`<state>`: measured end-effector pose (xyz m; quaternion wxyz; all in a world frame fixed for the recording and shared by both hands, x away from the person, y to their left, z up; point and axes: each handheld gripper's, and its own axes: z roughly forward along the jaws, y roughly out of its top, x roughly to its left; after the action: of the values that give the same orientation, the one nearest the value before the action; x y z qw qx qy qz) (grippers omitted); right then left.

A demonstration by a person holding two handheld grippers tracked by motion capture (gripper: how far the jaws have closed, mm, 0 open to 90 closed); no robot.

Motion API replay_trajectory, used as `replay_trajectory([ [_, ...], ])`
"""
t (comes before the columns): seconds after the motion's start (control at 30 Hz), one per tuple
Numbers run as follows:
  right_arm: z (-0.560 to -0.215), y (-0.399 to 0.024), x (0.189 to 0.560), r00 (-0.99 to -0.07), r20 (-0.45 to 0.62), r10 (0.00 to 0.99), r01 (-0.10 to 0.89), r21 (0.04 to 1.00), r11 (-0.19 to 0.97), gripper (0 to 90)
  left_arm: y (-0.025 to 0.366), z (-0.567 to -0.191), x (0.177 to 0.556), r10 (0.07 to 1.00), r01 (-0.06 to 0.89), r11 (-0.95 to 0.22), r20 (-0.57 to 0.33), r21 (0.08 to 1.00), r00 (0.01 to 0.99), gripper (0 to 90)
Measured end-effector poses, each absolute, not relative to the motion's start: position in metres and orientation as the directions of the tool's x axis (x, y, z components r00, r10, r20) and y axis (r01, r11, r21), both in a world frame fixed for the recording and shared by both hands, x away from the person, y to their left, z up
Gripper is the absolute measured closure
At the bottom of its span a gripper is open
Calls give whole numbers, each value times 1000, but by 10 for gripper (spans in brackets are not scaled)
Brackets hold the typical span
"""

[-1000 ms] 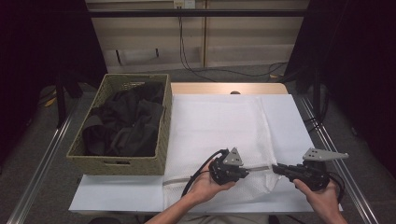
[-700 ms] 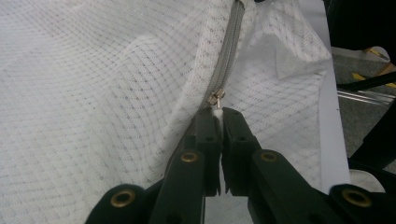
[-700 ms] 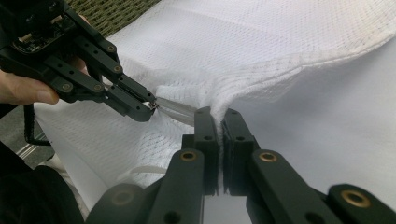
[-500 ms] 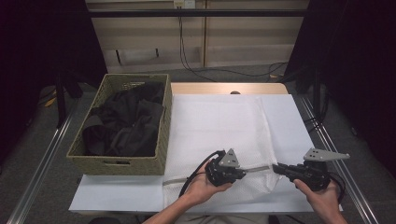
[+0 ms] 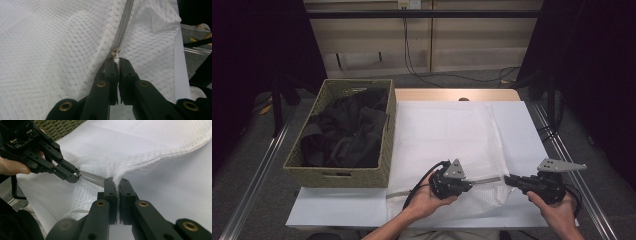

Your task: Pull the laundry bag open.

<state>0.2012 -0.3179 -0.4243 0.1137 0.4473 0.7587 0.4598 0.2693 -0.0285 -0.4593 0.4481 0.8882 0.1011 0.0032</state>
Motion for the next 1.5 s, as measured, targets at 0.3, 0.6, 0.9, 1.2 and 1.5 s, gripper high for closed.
replay_trajectory([
  [0.3, -425, -319, 200, -569, 249, 784, 579, 798, 167, 864, -20, -457, 270, 193, 181, -590, -80, 786, 978, 866],
  [0.6, -426, -319, 200, -572, 247, 782, 576, 800, 169, 865, -18, -458, 271, 189, 172, -598, -71, 783, 979, 867],
  [0.9, -425, -319, 200, -565, 249, 787, 577, 801, 161, 865, -16, -458, 270, 189, 169, -605, -65, 778, 980, 867],
  [1.2, -425, -321, 199, -566, 250, 785, 575, 802, 160, 865, -11, -457, 270, 203, 183, -594, -75, 783, 976, 867],
  [1.5, -424, -323, 199, -559, 247, 791, 573, 805, 154, 865, -9, -457, 271, 208, 185, -603, -71, 776, 975, 867],
])
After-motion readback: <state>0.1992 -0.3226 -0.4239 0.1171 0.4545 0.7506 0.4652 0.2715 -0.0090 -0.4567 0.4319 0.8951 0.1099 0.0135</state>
